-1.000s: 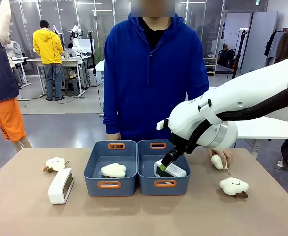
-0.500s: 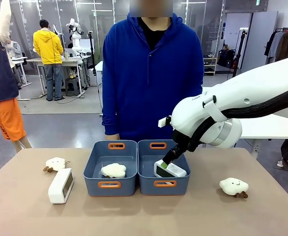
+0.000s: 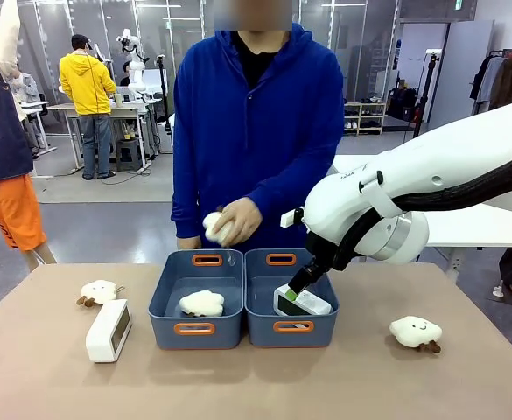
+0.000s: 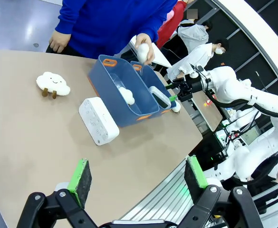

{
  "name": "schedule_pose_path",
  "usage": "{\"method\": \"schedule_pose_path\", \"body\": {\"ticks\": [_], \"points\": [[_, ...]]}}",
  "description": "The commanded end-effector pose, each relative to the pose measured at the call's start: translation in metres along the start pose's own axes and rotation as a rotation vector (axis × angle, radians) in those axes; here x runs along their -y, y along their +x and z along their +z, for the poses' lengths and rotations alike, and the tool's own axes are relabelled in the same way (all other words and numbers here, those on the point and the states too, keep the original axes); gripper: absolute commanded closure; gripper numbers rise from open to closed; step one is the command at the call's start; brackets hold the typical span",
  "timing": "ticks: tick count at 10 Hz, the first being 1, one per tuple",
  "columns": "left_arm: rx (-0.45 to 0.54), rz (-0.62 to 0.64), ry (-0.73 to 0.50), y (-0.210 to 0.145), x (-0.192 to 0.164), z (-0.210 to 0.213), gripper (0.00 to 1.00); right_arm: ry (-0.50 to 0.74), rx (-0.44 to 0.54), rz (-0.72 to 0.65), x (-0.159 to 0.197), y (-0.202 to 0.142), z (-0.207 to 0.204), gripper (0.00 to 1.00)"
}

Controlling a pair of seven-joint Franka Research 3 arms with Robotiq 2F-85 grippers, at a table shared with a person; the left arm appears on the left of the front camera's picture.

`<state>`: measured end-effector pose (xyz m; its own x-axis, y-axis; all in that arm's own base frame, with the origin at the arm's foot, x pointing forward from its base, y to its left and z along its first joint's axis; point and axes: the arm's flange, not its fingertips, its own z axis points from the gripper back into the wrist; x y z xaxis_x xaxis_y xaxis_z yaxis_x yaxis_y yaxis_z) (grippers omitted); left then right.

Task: Sort the digital clocks into the basket.
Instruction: Pick up the Digital clock from the table and place it into the empty Plastic storage basket.

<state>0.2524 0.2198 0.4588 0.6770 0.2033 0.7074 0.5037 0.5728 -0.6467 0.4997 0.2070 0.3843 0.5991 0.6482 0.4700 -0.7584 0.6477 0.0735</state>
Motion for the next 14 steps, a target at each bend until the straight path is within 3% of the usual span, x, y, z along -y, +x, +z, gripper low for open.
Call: {"method": "schedule_pose_path", "body": {"ticks": [1,4,7,9,10,14], "points": [[0.020,-0.020,-0.020,0.004,-0.002,0.002,0.00,-0.002,0.005,0.001,0.001,0.003,-0.003,0.00],[0.020,-0.020,-0.020,0.004,-0.002,0.002,0.00,0.000,0.000,0.000,0.000,0.000,0.000,0.00],[0.020,-0.020,-0.020,0.004,-0.002,0.002,0.00,0.076,0.051,-0.004,-0.007,-0.020,0.087,0.00],[0.020,-0.020,-0.020,0.004,-0.002,0.002,0.00,0.163,0.163,-0.120,0.014,-0.065,0.153,0.00],[0.020,-0.020,-0.020,0.004,-0.002,0.002,0.00,0.265,0.237,-0.193,0.027,-0.094,0.180,0.00],[0.020,-0.020,-0.020,0.004,-0.002,0.002,0.00,0.417,0.453,-0.403,0.060,-0.221,0.227,0.00]]}}
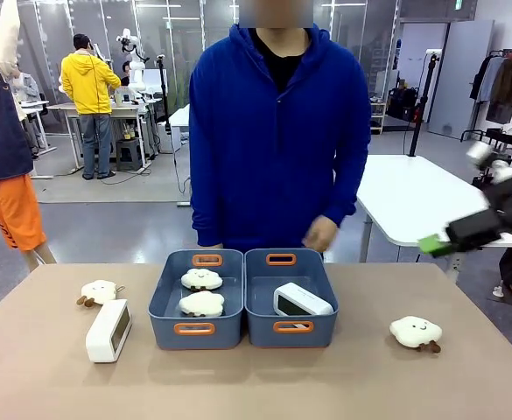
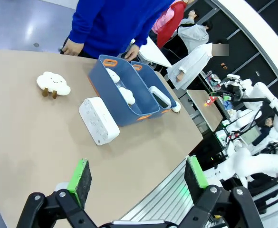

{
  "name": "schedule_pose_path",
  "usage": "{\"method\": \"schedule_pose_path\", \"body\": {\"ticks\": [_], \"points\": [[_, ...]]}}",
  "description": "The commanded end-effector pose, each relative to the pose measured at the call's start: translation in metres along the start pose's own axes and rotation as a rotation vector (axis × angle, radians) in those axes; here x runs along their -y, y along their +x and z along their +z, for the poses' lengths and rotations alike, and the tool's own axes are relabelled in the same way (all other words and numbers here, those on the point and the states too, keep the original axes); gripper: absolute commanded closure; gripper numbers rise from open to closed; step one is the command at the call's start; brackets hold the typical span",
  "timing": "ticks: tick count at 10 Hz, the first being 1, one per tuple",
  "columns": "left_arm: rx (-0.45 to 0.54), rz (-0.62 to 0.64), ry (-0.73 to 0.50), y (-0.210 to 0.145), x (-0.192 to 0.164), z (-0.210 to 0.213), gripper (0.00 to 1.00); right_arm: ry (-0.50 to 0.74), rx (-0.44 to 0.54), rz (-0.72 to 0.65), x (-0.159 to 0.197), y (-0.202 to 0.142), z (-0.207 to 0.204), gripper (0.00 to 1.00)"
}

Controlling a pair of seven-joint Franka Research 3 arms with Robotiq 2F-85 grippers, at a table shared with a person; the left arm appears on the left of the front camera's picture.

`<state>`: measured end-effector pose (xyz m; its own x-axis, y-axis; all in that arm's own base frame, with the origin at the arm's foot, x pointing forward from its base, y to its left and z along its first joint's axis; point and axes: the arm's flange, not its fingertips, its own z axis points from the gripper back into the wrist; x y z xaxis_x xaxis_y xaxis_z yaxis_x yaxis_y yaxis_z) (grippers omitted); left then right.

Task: Sort the digital clocks into the basket.
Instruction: Pick up the Digital clock from the table and place it into the empty Plastic storage basket.

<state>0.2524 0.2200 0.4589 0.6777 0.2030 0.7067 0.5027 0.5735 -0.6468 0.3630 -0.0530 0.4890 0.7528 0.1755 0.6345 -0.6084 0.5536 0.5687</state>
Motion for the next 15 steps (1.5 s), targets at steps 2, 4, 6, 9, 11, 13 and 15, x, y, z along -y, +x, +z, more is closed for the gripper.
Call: {"method": "schedule_pose_path", "body": {"ticks": [2,4,6,9,11,13,15], "points": [[0.021,-0.021,-0.021,0.004,-0.002,0.001,0.00,-0.035,0.112,-0.066,0.026,-0.036,0.016,0.00],[0.021,-0.021,-0.021,0.004,-0.002,0.001,0.00,-0.111,0.159,-0.104,0.042,-0.048,0.022,0.00],[0.000,0.000,0.000,0.000,0.000,0.000,0.00,-0.066,0.122,-0.118,0.039,-0.050,0.032,0.00],[-0.154,-0.093,-0.088,0.028,0.052,-0.054,0.00,-0.066,0.122,-0.118,0.039,-0.050,0.032,0.00],[-0.366,-0.096,-0.076,0.037,0.074,-0.134,0.00,-0.066,0.122,-0.118,0.039,-0.050,0.032,0.00],[-0.460,-0.123,0.072,0.044,0.078,-0.208,0.00,-0.066,0.122,-0.118,0.039,-0.050,0.032,0.00],[-0.535,-0.101,0.182,0.044,0.072,-0.262,0.00,-0.066,0.122,-0.118,0.039,-0.050,0.032,0.00]]}}
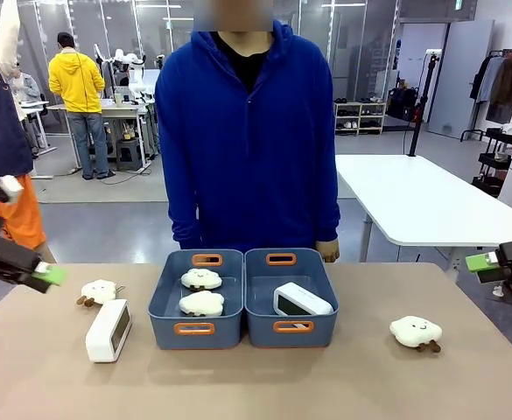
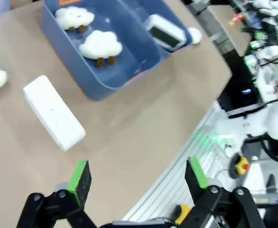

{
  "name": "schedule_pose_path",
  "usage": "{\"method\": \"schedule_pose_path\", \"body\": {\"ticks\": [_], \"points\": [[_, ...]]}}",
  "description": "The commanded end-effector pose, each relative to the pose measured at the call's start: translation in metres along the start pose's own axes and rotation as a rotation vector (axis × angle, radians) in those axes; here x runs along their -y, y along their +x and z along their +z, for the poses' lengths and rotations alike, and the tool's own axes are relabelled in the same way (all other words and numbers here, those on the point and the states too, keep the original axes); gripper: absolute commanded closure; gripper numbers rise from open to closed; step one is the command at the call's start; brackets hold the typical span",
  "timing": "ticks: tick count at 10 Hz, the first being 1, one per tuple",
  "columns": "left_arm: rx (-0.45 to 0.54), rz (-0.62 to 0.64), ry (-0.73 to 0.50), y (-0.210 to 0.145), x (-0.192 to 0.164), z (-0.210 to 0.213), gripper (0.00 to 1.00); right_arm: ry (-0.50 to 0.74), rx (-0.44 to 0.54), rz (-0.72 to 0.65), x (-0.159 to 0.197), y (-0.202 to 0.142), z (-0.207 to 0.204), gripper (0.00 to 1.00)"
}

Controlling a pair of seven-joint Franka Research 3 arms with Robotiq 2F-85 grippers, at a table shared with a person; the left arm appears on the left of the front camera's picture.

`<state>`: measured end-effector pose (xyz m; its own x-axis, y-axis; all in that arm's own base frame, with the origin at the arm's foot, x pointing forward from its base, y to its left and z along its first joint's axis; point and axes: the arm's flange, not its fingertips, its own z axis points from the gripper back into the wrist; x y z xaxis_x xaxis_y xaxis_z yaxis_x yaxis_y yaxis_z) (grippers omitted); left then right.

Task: Sort the digital clocks into the basket.
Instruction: Pick up the Digital clock from the table and place it into the empty Plastic storage basket.

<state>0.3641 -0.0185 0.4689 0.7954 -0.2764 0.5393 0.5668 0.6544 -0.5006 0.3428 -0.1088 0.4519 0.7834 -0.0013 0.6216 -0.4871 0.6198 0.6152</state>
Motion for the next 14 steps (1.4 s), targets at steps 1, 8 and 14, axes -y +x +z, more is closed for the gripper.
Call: {"method": "schedule_pose_path", "body": {"ticks": [1,8,14], "points": [[-0.083,0.058,0.140,0.023,-0.019,-0.031,0.00,0.003,-0.004,0.011,-0.001,-0.001,0.001,0.00],[-0.105,0.140,0.492,0.024,-0.047,-0.125,0.00,0.003,-0.004,0.011,-0.001,-0.001,0.001,0.00],[0.081,0.091,0.415,0.006,-0.004,-0.040,0.00,0.003,-0.004,0.011,-0.001,-0.001,0.001,0.00]]}}
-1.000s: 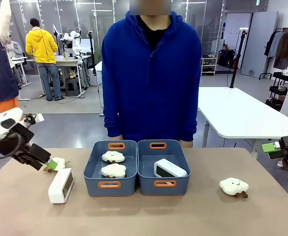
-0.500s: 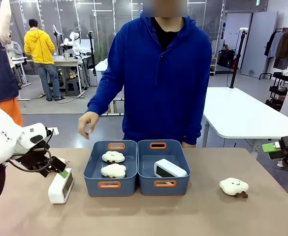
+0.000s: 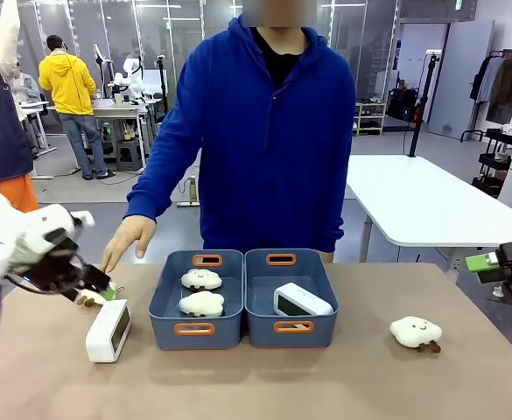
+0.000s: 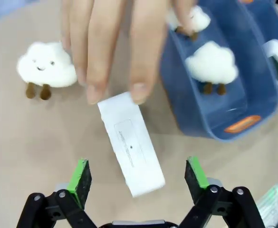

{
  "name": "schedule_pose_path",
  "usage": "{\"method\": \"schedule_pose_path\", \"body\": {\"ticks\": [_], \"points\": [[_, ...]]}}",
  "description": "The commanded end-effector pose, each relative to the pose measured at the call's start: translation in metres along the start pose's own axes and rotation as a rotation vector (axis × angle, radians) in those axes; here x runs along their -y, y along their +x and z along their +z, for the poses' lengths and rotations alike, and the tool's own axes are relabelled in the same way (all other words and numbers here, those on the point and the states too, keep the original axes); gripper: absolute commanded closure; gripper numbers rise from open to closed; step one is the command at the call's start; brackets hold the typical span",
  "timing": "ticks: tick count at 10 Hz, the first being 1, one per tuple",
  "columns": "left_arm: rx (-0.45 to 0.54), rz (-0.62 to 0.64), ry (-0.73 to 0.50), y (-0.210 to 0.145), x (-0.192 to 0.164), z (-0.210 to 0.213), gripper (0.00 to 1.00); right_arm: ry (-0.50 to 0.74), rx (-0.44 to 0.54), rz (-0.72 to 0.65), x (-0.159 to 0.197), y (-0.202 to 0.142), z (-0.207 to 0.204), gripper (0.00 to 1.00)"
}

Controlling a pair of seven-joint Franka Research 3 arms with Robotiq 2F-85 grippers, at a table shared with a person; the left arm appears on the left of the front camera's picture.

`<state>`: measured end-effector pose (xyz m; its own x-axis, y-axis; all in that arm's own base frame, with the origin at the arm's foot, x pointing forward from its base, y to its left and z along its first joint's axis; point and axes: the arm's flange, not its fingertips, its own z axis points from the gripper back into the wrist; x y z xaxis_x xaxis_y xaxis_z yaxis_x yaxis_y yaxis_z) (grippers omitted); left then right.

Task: Sort the digital clocks into the basket.
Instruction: Pick up the Digital clock from the table and place it into the empty Plastic storage basket.

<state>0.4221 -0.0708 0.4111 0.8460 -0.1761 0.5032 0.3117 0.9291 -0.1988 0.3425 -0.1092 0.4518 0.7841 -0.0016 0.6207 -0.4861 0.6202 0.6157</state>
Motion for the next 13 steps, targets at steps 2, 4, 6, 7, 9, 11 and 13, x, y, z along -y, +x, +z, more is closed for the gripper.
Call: {"method": "schedule_pose_path", "body": {"ticks": [2,4,6,7,9,11,13], "points": [[0.035,0.043,-0.157,-0.075,-0.045,0.125,0.00,0.003,-0.003,0.012,-0.001,-0.001,0.001,0.00],[0.068,0.028,-0.218,-0.097,-0.063,0.174,0.00,0.003,-0.003,0.012,-0.001,-0.001,0.001,0.00],[0.083,0.017,-0.229,-0.128,-0.077,0.228,0.00,0.003,-0.003,0.012,-0.001,-0.001,0.001,0.00],[0.114,0.014,-0.231,-0.138,-0.086,0.246,0.00,0.003,-0.003,0.012,-0.001,-0.001,0.001,0.00],[0.190,0.024,-0.250,-0.151,-0.100,0.265,0.00,0.003,-0.003,0.012,-0.001,-0.001,0.001,0.00],[0.170,0.020,-0.255,-0.151,-0.101,0.267,0.00,0.003,-0.003,0.012,-0.001,-0.001,0.001,0.00],[0.147,0.010,-0.257,-0.145,-0.104,0.259,0.00,0.003,-0.003,0.012,-0.001,-0.001,0.001,0.00]]}}
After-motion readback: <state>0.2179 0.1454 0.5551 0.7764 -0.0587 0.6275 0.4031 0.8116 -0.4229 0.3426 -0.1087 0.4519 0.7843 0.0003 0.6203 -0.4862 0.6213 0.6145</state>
